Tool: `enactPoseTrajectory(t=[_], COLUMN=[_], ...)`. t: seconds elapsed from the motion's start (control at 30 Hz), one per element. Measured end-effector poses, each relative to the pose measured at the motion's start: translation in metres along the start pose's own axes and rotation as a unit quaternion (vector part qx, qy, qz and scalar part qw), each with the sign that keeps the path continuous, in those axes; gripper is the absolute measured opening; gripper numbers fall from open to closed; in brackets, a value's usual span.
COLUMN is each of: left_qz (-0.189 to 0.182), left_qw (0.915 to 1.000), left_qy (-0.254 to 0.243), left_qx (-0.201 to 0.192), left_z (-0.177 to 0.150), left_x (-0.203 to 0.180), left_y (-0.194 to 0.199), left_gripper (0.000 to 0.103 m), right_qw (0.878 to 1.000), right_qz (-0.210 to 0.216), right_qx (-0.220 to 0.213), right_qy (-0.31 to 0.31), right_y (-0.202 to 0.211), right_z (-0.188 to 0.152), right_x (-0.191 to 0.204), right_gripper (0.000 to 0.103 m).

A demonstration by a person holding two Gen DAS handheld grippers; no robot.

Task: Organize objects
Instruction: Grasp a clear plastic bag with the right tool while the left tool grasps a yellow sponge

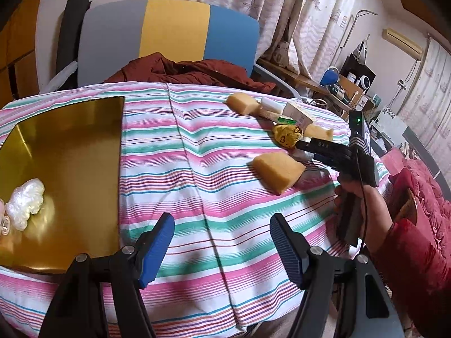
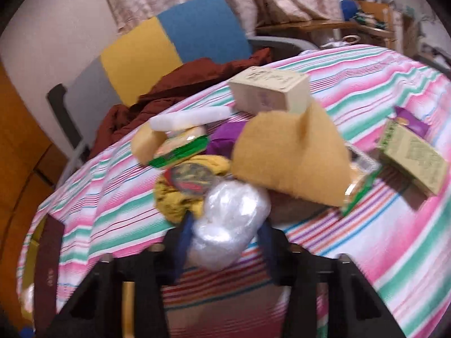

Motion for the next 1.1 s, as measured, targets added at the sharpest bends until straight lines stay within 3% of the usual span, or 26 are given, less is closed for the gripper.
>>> enactPoseTrajectory(t=[0.27,0.47,0.53,0.77,0.97,1.1], left_qz=[-0.024,-0.030,-0.024,-0.037,-0.032,0.006], left_qw=[0.9997,0.9994,0.9994,0.9982,0.9974,0.9965], left_qy=[-0.007,-0.011,-0.020,-0.031,-0.031,-0.062], left_qx=[0.007,0.017,0.017,0.035,0.058,0.055], left_z=[0.018,0.028,0.030,0.042,0.048,0.046], left_x=[-0.019,-0.031,-0.035,-0.050,-0.058,-0.062], left_y=[-0.025,-0.045,-0.051,-0.088,-0.122,-0.136], left_gripper=[0.071,0.071,0.071,0.075,0.076,0.076], right_qw=[0.997,0.987,0.988,0.991,0.995,0.995], right_qz=[0.044,0.121,0.116,0.013,0.004,0.005], right_qx=[0.013,0.021,0.003,-0.042,-0.045,-0.049], right_qy=[0.059,0.103,0.104,0.123,0.092,0.091], right_y=[0.020,0.046,0.054,0.042,0.032,0.030], right_z=[-0.027,-0.055,-0.051,-0.030,-0.029,-0.029], right_x=[0.016,0.053,0.053,0.024,0.006,0.007], right_gripper=[0.041,0.040,0.040,0.041,0.040,0.041])
Point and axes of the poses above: each gripper's, at about its wrist camera, not at the fingertips, and y roughly against the way its jaws point, x to its left, z to its top, the point moved 2 cm from there along -y, roughly the way its jaws point, and after that the axes turned 9 degrees about -z, right-handed, at the moved point
